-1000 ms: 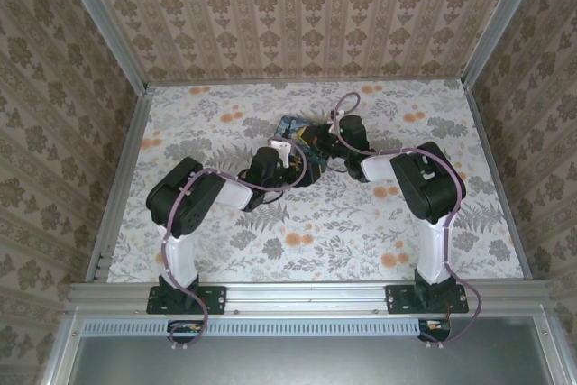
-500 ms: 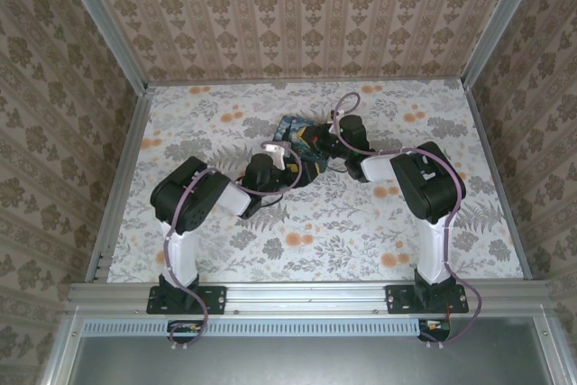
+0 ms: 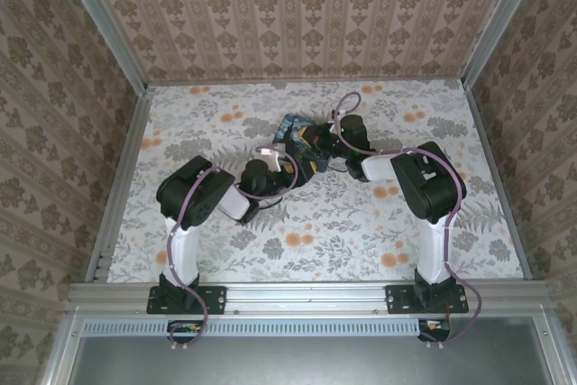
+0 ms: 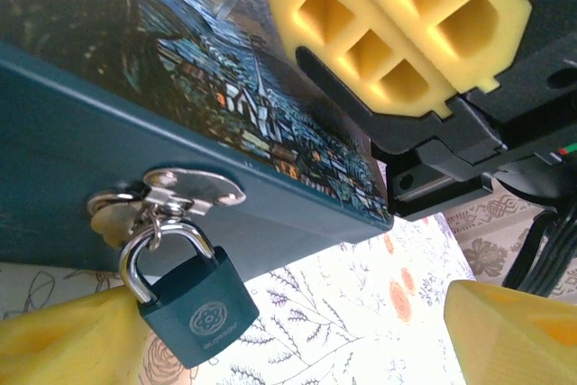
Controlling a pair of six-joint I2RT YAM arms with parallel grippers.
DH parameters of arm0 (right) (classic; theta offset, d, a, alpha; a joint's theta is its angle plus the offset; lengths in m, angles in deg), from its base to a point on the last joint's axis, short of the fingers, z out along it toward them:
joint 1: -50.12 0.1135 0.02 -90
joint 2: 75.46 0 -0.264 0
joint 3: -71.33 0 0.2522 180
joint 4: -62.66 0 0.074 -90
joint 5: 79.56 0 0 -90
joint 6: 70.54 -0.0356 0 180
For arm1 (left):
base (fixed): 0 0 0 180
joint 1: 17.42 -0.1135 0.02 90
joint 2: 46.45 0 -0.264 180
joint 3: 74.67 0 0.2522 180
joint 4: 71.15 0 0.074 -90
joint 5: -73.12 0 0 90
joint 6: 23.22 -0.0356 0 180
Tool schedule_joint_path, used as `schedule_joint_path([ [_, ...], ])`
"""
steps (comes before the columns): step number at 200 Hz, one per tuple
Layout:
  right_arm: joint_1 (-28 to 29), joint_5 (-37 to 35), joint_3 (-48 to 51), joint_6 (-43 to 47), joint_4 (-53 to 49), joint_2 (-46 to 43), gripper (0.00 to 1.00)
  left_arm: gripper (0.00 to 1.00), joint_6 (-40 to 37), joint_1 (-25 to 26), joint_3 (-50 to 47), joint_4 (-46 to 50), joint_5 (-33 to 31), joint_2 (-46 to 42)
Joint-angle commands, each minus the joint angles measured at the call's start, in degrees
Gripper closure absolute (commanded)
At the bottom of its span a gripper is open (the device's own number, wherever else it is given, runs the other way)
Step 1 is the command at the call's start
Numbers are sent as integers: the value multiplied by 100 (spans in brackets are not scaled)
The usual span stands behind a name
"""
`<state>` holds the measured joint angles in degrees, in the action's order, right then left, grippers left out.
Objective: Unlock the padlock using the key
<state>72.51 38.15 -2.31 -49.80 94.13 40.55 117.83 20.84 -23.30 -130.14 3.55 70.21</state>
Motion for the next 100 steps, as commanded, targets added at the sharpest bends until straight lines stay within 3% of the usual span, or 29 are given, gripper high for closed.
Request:
schedule_joint_path([
  [1, -6, 7, 129, 58, -304, 142, 100, 14, 125, 67, -158, -17, 124, -148],
  [100, -7, -1, 158, 41, -278, 179, 100, 15, 242, 41, 116, -24, -244, 252],
])
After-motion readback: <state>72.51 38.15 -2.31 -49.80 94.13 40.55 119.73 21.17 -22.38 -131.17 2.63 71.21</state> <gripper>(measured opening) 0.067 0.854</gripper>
